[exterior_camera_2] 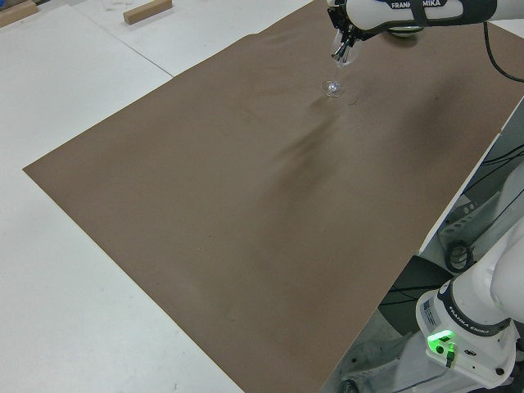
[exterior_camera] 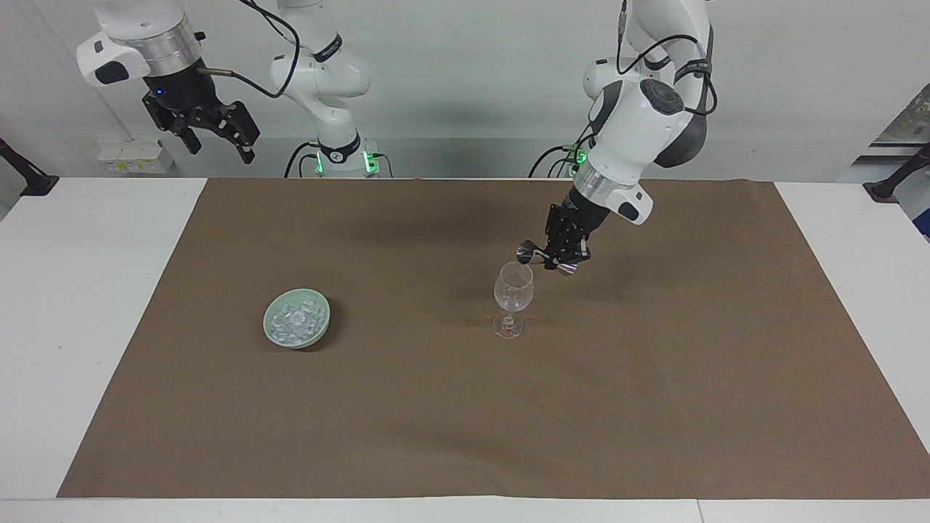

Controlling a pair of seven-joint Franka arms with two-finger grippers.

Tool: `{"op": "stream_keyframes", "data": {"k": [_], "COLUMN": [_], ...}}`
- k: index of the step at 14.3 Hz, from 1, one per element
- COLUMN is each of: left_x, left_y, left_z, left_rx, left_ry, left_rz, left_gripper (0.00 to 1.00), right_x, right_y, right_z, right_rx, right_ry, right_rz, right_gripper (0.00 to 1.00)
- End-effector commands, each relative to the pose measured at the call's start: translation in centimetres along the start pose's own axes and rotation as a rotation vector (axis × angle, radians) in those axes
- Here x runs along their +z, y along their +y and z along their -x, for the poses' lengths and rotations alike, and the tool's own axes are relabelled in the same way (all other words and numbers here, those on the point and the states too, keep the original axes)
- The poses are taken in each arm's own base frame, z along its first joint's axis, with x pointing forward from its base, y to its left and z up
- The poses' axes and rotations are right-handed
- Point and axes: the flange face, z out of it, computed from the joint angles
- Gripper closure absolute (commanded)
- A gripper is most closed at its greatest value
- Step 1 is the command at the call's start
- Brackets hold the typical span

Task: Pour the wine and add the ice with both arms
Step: 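Rotate the left wrist to tip the silver cup into the glass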

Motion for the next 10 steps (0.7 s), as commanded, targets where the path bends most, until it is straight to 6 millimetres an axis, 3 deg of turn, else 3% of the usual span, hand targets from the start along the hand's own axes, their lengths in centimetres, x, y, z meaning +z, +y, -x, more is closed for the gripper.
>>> {"op": "stream_keyframes", "data": {"k": [1,10], "left_x": [-0.4,-0.6], "left_y": [-0.2,-1.3], "left_z": [0.6,2.9], "left_rx": [-0.015,0.012], "left_ry": [0.046,0.129], "left_rz": [0.033,0.086], "left_gripper": [1.00,1.00], "right_x": [-0.3,-0.3], "right_y": [0.2,0.2], "right_z": [0.5,0.5], "right_rx": [-0.020,-0.020], "right_ry": [0.001,0.001], "right_rz": [-0.009,-0.008], "right_gripper": [0.00,0.00]}}
